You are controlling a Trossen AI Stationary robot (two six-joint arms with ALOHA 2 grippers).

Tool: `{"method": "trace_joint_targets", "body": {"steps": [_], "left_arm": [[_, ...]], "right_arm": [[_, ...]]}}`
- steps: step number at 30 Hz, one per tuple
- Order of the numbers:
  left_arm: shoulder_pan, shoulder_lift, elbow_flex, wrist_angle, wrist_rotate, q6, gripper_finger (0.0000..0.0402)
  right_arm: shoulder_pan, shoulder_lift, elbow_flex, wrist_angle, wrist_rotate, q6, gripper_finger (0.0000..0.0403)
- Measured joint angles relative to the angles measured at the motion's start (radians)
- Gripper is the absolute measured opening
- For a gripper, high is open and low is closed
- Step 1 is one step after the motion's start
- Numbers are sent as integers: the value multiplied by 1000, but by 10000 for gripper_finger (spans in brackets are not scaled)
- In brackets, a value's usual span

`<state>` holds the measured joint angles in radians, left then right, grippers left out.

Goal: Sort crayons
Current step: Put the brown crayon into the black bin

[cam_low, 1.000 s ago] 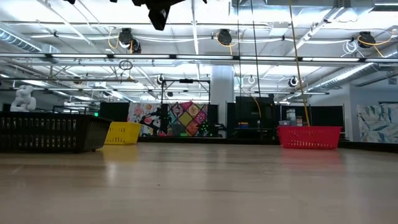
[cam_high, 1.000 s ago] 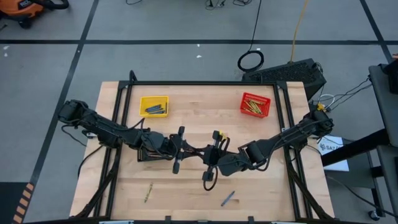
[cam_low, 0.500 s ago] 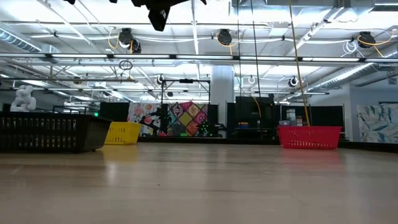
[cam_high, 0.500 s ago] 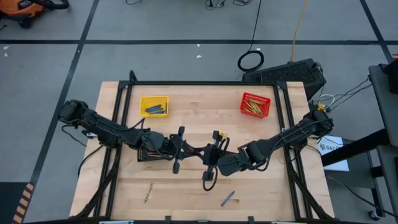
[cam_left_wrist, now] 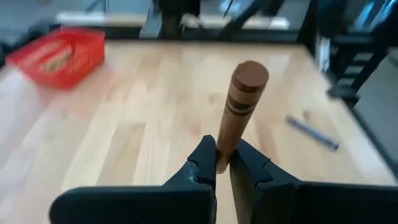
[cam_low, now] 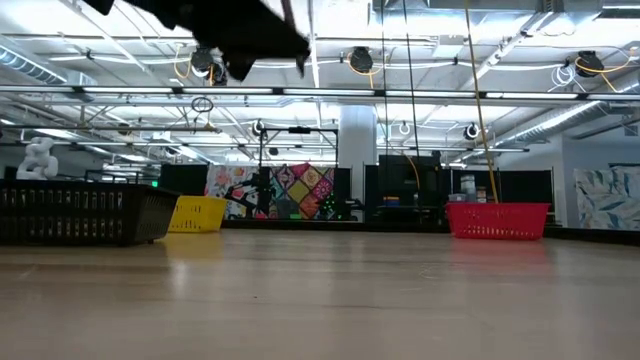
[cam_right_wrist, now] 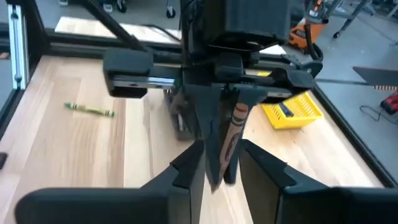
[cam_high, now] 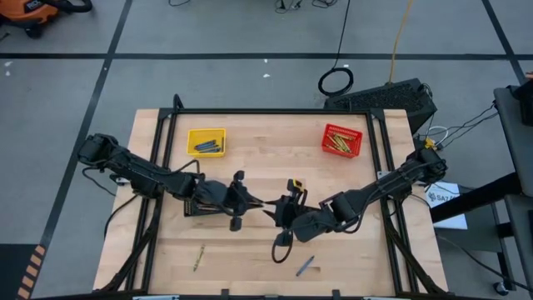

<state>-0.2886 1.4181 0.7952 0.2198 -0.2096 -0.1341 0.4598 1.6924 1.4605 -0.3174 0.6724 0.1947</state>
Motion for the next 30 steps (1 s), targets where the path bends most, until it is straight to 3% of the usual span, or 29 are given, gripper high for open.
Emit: {"method": "trace_joint_targets", "body": {"steps": [9,19,30], "left_arm": [[2,-4,0,-218,-4,-70,15],[0,-125,14,-656,0,-250,15],[0,-170,17,-1039,153,-404,15]], "right_arm": [[14,0,0,-182,0,142,86],[13,0,0,-375,2,348,86],[14,0,0,-410,2,411,86]]}}
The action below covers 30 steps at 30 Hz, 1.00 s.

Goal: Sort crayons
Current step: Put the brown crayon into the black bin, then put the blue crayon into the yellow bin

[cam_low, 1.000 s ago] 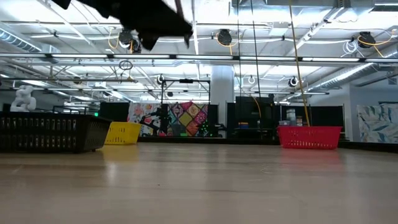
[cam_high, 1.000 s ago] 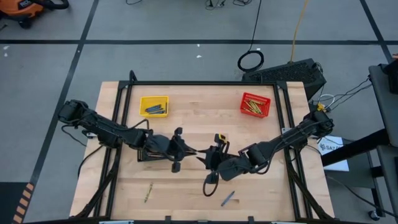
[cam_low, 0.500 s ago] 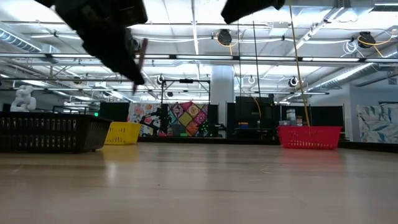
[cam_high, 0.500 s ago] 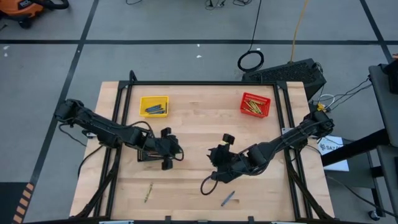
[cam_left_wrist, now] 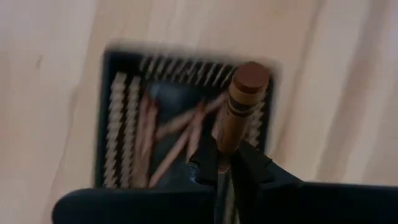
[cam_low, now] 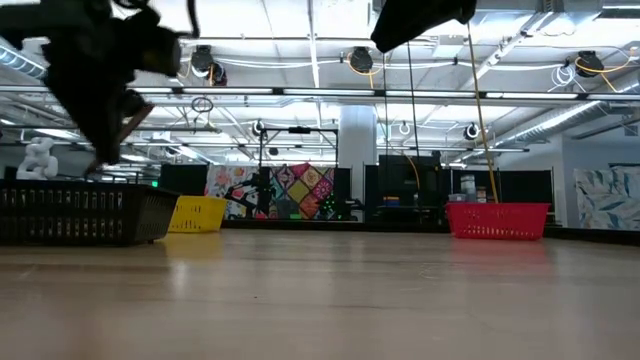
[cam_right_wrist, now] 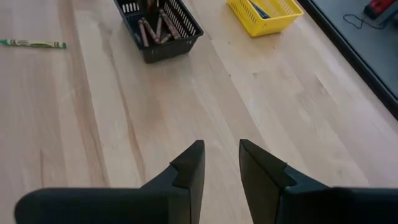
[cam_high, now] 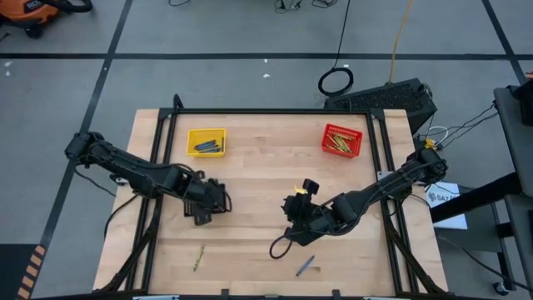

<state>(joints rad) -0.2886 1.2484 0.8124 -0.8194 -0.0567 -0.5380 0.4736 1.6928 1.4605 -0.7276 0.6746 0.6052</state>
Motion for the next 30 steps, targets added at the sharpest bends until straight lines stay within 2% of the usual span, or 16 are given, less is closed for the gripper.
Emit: {"method": "trace_joint_targets", "body": {"steps": [6,13,17,23,30], "left_arm": [[-2,0,-1,-131,8,-59,15],[-2,8,-1,-132,107,-61,15],[-2,26,-2,-132,109,-59,18],[-2,41,-2,-132,108,-59,55],[-2,42,-2,-133,108,-68,80]], "right_arm": [[0,0,0,-4,0,12,86],[0,0,0,-4,0,12,86],[0,0,0,-5,0,12,86],[0,0,0,-10,-3,12,86],[0,0,0,-11,-112,-21,86]]}}
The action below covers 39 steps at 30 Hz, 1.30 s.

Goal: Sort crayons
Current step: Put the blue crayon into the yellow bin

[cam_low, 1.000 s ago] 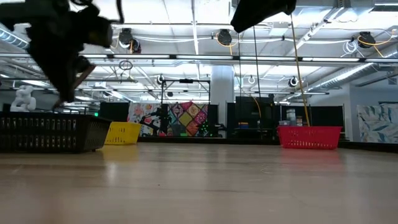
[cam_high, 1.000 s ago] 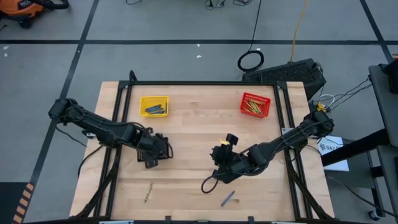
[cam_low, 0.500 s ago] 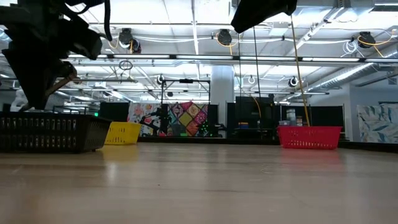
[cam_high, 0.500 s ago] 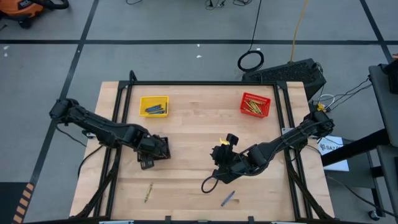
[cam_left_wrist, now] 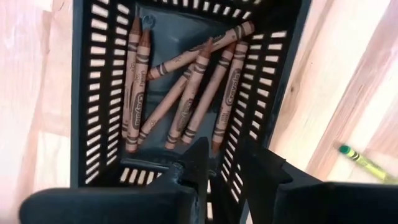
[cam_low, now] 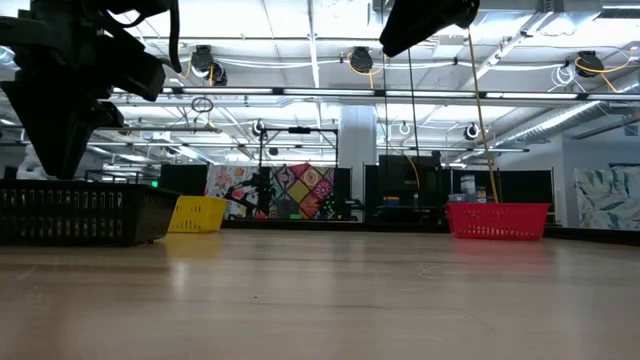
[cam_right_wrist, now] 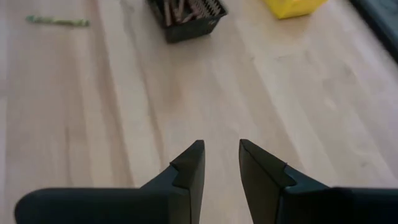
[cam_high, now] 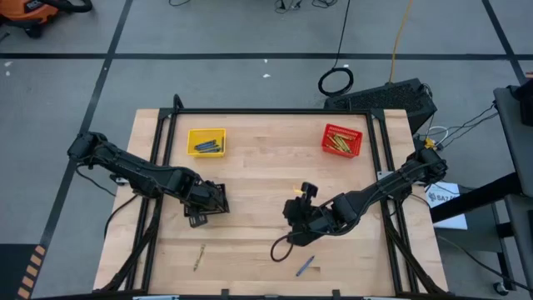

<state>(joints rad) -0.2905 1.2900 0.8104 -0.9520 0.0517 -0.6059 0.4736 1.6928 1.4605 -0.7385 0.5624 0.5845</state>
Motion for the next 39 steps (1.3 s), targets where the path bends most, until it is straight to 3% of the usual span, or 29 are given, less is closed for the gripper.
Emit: {"method": "trace_joint_targets", "body": {"steps": [6,18,29,33,39], "left_arm": [[-6,0,0,0,47,-140,81],[-87,0,0,3,76,-201,82],[-98,0,0,4,76,-227,82],[-98,0,0,4,76,-227,82],[-98,0,0,11,74,-227,82]], "right_arm": [[-1,0,0,-2,-79,-83,86],[5,9,0,-89,-296,-130,86],[81,118,0,-86,-311,-181,107],[111,137,0,-81,-406,-189,121],[169,148,0,-76,-409,-243,124]]}}
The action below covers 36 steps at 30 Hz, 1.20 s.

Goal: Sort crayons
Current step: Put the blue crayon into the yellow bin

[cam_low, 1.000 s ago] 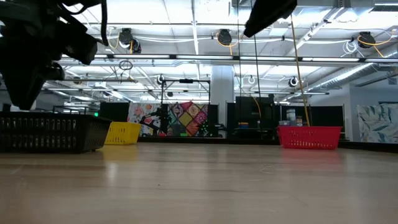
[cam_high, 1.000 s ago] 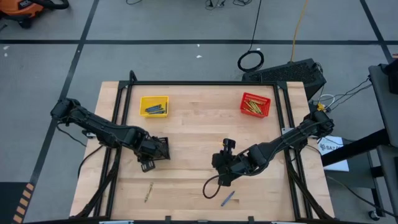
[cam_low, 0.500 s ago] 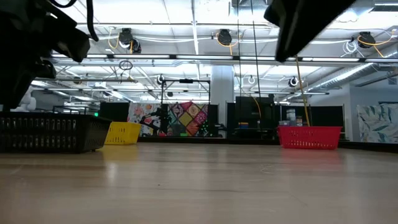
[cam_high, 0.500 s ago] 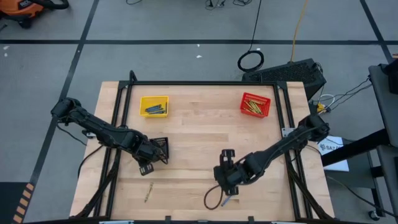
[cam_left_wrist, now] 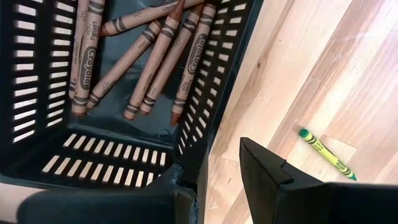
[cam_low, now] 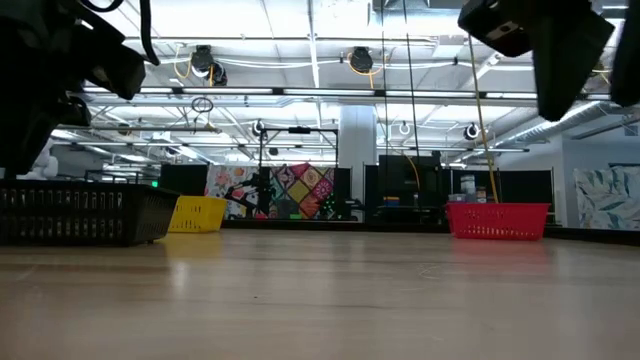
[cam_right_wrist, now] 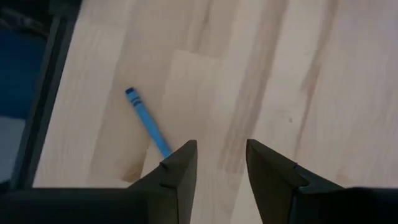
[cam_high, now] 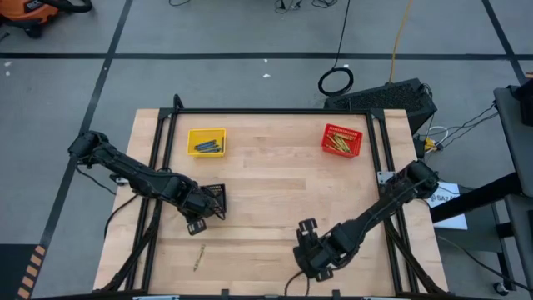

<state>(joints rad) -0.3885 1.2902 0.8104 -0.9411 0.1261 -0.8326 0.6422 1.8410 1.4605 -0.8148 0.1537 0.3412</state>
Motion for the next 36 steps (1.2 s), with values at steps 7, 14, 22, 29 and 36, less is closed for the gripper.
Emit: {"method": "trace_joint_targets", "body": {"steps": [7,14,22,29,36], "left_arm": [[0,0,0,19,-3,0,82],[0,0,0,19,-3,3,82],[1,0,0,19,-11,10,82],[1,0,0,20,-23,8,82],[1,0,0,19,-25,8,82]], "right_arm": [[49,68,0,47,-2,-139,122],[61,133,0,54,-2,-148,121],[67,153,0,62,-52,-145,121],[67,168,0,62,-53,-119,121],[72,199,0,54,-54,-118,121]]}}
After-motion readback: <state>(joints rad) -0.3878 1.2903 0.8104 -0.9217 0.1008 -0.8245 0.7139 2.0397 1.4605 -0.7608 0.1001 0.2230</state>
